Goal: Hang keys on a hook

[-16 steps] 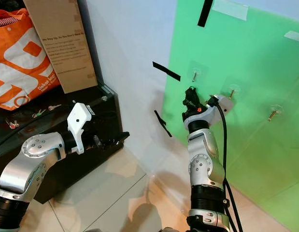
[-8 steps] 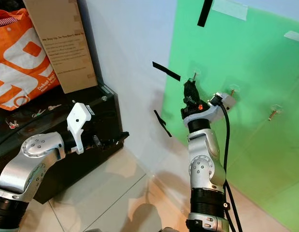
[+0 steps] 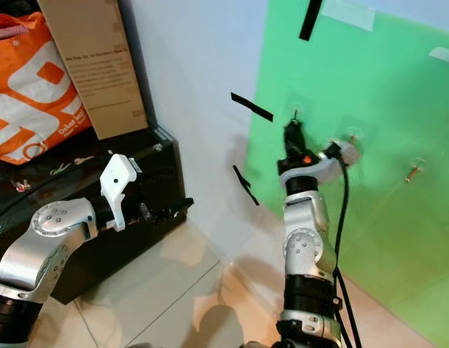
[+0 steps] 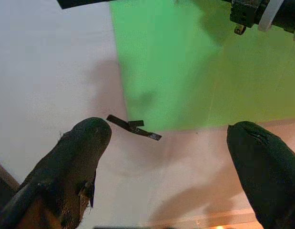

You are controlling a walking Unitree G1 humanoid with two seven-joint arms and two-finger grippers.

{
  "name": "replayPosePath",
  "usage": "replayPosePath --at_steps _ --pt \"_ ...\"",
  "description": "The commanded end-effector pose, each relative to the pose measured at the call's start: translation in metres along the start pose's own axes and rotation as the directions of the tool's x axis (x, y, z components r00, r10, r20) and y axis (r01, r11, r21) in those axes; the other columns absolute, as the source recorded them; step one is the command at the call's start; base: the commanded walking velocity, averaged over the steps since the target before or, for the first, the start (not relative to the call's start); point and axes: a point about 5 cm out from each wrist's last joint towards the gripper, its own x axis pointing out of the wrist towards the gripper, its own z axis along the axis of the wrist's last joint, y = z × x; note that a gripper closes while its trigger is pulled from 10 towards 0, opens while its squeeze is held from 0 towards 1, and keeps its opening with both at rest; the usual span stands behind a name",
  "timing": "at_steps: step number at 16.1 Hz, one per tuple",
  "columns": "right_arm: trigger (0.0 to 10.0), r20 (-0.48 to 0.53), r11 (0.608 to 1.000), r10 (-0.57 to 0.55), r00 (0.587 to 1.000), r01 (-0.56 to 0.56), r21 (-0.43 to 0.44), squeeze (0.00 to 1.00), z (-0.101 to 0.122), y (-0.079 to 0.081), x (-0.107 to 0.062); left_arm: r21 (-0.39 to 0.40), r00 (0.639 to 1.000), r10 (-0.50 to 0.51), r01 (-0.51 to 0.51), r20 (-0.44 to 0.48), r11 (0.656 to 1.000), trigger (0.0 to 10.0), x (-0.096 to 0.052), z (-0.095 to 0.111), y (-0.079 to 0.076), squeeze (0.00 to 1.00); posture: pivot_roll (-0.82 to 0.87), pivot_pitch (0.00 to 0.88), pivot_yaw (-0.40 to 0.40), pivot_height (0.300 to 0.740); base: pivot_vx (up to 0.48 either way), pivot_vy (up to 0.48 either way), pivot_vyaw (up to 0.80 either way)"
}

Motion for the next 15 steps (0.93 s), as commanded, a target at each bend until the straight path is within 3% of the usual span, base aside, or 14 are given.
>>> replayPosePath --at_steps 1,12,15 --pt "10.0 0.040 0.999 -0.028 0.999 0.027 0.028 0.00 0.006 -0.002 0.002 0.010 1.000 -0.016 0.016 -0.005 1.000 10.0 0.000 0.001 -0.001 0.01 0.02 0.000 0.027 0.740 0.000 0.000 0.00" --pt "10.0 -0.147 0.997 -0.075 0.986 0.070 -0.037 0.00 -0.023 -0.014 -0.006 0.021 1.000 -0.027 0.027 -0.008 0.999 10.0 0.000 0.002 -0.001 0.00 0.02 0.000 0.035 0.740 0.000 0.000 0.00" --pt "10.0 -0.184 0.992 -0.088 0.979 0.068 -0.108 0.00 -0.026 -0.017 -0.008 0.019 1.000 -0.025 0.025 -0.006 1.000 10.0 0.001 0.002 -0.002 0.00 0.02 0.000 0.030 0.740 0.000 0.000 0.00"
